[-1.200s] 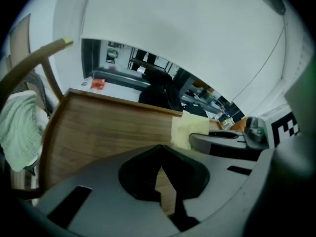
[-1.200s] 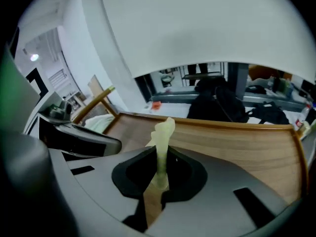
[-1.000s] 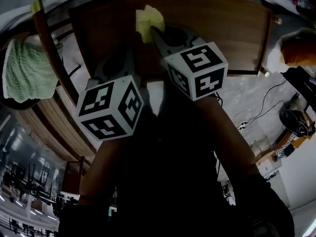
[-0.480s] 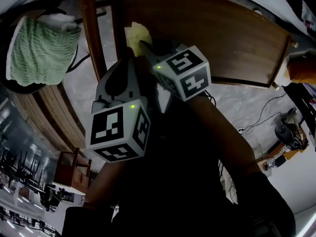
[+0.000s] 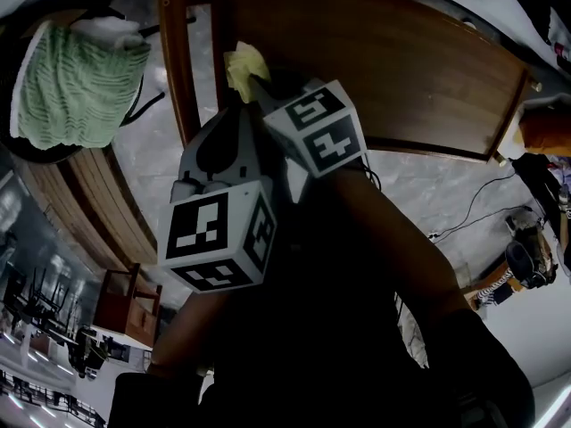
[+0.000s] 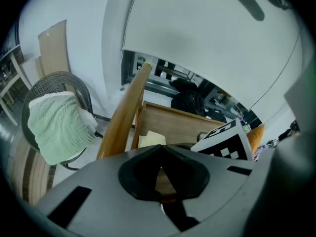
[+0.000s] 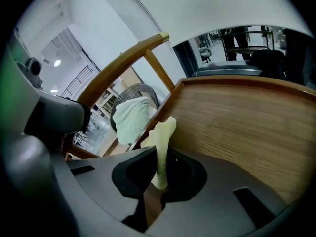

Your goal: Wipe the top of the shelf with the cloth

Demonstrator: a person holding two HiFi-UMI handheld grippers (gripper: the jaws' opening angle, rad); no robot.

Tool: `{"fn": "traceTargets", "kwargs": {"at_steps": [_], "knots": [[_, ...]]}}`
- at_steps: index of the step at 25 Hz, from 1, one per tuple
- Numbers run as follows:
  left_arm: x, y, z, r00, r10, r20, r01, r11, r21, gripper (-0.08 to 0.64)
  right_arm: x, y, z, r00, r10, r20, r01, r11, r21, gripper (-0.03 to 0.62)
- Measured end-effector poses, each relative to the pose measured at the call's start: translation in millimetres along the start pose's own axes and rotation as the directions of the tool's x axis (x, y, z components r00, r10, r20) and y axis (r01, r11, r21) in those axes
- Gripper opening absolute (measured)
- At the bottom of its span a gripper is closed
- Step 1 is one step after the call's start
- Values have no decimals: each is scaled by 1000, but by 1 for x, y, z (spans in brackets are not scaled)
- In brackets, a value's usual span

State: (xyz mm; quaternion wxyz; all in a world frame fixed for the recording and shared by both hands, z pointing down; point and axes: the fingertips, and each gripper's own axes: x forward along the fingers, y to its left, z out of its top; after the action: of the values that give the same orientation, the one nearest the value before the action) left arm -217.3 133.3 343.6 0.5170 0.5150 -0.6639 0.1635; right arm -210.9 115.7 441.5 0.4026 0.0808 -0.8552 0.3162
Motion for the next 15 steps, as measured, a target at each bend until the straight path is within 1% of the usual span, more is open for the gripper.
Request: {"fn": "traceTargets", "kwargs": {"at_steps": [4, 6, 10, 15], "knots": [[12, -2, 3, 999, 29, 22, -30, 999, 27, 11, -13, -15, -5, 1000, -28, 4, 28, 1000, -6, 41], [21, -7, 0, 999, 39, 19, -40, 999, 34, 11, -25, -23, -9, 999, -44, 10, 44, 999, 1, 41], [45, -26, -14, 999, 38, -19, -36, 997, 73, 11, -47, -44, -19, 997, -75, 21, 75, 997, 21, 41], [71, -61, -31, 998, 14, -56, -10, 997, 75, 11, -79, -76, -34, 993, -116, 36, 114, 993, 43, 41]]}}
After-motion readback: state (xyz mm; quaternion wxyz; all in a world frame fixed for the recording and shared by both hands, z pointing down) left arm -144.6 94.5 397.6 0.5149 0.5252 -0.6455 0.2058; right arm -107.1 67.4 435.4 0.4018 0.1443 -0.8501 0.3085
